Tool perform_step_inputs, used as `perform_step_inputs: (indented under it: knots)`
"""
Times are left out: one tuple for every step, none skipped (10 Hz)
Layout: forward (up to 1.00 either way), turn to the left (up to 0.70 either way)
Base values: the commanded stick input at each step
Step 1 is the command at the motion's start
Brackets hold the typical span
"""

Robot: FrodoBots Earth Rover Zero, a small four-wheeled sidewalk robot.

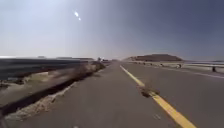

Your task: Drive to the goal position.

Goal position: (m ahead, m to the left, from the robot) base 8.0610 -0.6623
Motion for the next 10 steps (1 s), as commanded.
perform_step_inputs:
  knots:
    - [0.50,0.00]
    - [0.50,0.00]
    - [0.50,0.00]
    - [0.50,0.00]
    - [0.50,0.00]
    - [0.50,0.00]
    - [0.50,0.00]
    - [0.50,0.00]
    - [0.50,0.00]
    - [0.50,0.00]
